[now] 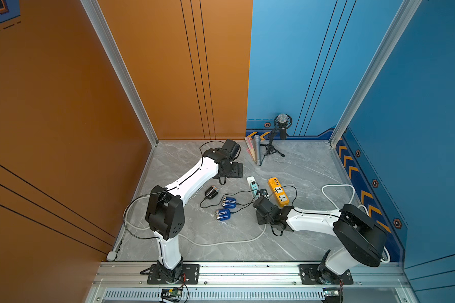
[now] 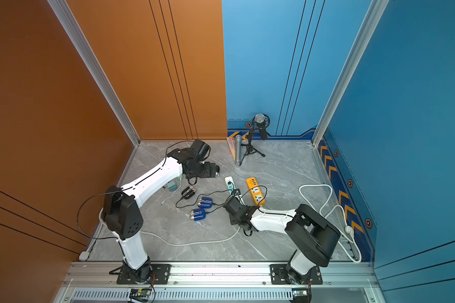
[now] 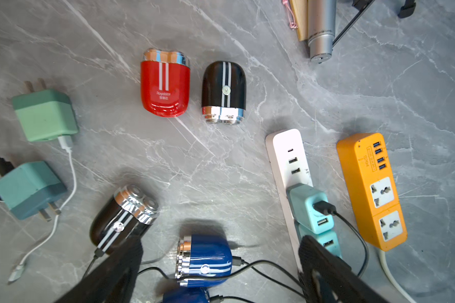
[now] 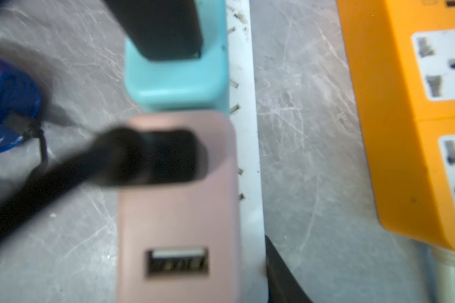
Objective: Unplug the electric shaver
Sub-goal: Move the socket to the center of the board.
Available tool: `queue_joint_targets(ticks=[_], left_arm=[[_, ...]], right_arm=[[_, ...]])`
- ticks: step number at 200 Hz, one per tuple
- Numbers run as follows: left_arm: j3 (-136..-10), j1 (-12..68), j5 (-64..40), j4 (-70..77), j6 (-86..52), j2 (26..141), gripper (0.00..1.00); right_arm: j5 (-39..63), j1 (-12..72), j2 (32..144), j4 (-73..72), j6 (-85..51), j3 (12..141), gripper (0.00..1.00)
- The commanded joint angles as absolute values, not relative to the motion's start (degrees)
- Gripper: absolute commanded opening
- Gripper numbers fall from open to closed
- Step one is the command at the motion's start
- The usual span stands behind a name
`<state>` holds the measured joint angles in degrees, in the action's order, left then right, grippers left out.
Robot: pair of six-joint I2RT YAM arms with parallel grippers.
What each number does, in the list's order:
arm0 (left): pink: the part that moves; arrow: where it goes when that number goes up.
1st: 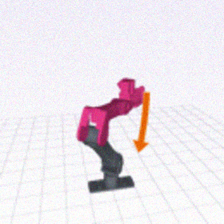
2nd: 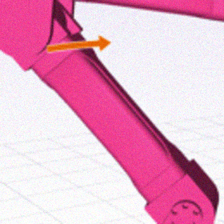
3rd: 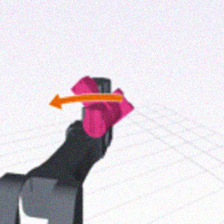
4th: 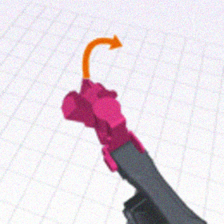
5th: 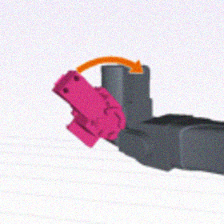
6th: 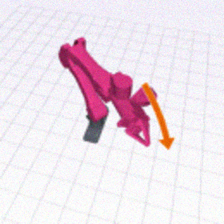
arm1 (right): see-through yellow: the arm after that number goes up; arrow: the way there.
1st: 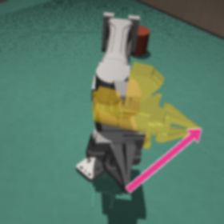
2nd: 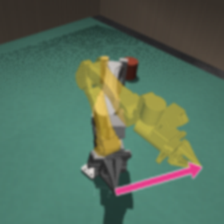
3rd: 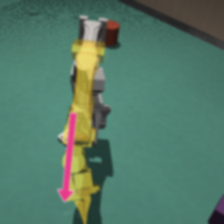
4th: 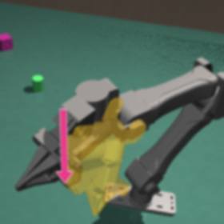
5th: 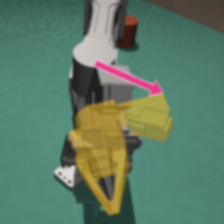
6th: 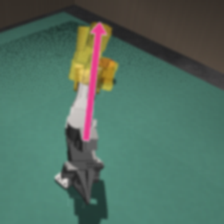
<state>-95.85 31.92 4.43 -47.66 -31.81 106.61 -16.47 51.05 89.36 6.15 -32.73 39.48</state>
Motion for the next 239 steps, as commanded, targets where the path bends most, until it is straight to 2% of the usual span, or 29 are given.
queue_joint_targets(ticks=[1, 71, 165, 239], left_arm=[[-98.6, 33.6, 3.0, -48.6, -34.9, 108.5, 0.96], [-103.5, 38.2, 3.2, -48.6, -43.4, 115.0, 0.95], [-109.9, 39.3, 2.7, -49.3, -57.7, 123.5, 0.91], [-115.9, 39.7, 1.9, -49.3, -62.4, 131.7, 0.88]], right_arm=[[-13.7, 51.4, 86.9, 8.1, -30.3, 36.0, 0.35], [-12.8, 50.5, 83.0, 6.2, -27.2, 31.7, 0.37], [-16.1, 50.1, 75.3, 6.2, -24.3, 30.1, 0.55], [-14.9, 50.1, 63.7, 8.3, -21.3, 26.7, 0.59]])
